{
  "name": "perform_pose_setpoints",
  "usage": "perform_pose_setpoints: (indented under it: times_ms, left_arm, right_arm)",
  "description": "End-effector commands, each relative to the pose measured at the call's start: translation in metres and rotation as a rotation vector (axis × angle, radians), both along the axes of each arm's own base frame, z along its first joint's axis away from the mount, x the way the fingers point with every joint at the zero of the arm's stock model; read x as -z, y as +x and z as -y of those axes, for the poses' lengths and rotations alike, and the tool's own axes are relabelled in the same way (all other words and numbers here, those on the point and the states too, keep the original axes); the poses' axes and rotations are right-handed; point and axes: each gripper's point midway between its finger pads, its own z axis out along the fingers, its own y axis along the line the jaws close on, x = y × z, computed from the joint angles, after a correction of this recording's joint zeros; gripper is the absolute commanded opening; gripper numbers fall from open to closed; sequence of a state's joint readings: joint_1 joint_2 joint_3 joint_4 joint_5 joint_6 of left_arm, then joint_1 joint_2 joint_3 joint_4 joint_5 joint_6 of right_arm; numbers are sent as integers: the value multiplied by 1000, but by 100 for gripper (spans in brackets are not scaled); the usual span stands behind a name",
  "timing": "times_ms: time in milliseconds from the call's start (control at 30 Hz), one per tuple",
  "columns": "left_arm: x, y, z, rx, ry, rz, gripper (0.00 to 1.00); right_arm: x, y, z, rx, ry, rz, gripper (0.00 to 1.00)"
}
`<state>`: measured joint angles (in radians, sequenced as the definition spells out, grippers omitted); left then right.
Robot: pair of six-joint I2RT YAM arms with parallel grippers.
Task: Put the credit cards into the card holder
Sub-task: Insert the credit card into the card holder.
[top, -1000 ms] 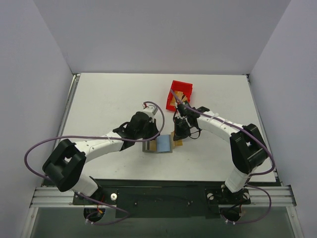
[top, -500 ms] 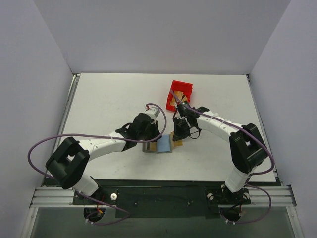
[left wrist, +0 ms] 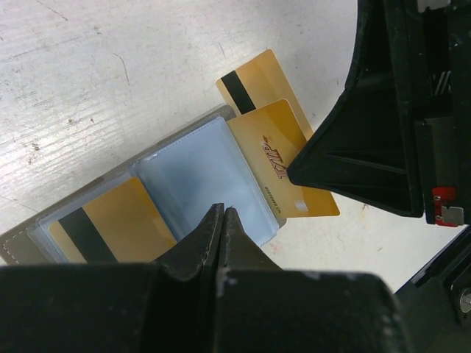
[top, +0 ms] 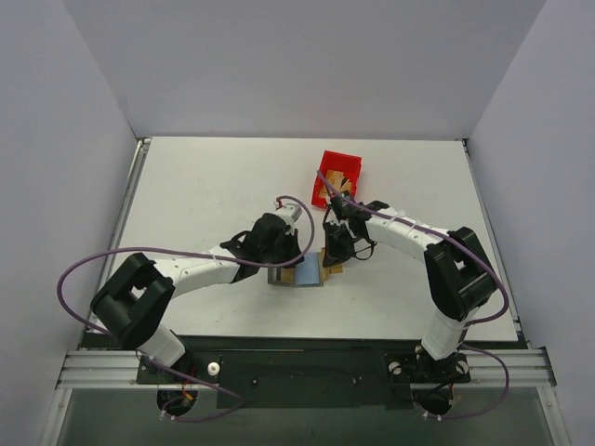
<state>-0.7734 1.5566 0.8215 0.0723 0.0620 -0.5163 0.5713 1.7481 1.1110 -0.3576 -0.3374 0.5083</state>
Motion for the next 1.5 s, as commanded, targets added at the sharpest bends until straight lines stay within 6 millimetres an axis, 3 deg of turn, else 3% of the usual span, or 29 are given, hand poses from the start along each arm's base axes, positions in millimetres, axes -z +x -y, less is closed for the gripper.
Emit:
perform_pose_setpoints:
  times_ms: [0,300,633,1033,1167,1467]
  left_arm:
    - [-13,4,20,44,-62,34,0]
    - [13,-10,39,77,-91,-30,0]
    - [25,0,36,7,-85,-13,0]
    - [52,-2,27,-31,-51,-41,0]
    - [60,-5,18,-50,-17,-55,0]
    - [80,-14,-32,-165,195,-112,0]
  right_arm:
    - [3,-3,4,5,-38,-19,0]
    - [4,-6,6,5,-48,-20,0]
    - [4,-7,8,3,-51,-23,0]
    - [6,-7,9,2,-56,-24,0]
    - [5,-6,9,3,-56,-21,0]
    - [7,-7,10,1,-62,-23,0]
